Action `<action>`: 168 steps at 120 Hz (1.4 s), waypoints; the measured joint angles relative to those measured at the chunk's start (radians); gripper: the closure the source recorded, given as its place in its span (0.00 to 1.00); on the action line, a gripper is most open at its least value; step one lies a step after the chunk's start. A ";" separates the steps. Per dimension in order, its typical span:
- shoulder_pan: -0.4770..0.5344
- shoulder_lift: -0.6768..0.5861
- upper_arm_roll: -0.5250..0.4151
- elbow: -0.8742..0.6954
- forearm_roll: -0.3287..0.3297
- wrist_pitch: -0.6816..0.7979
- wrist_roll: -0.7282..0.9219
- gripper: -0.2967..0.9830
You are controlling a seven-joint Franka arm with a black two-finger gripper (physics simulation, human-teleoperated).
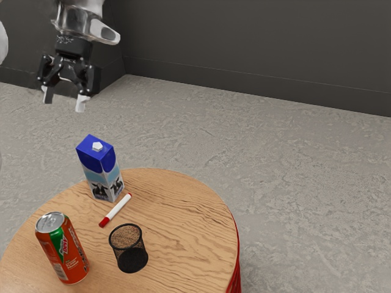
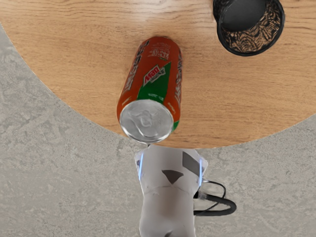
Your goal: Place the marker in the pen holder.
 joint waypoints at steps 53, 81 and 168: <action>-0.084 -0.020 -0.005 -0.151 -0.032 0.698 0.145 0.24; -0.043 -0.295 -0.085 -0.600 0.062 0.796 0.182 0.25; 0.159 -0.308 -0.178 -1.226 0.178 1.523 0.051 0.25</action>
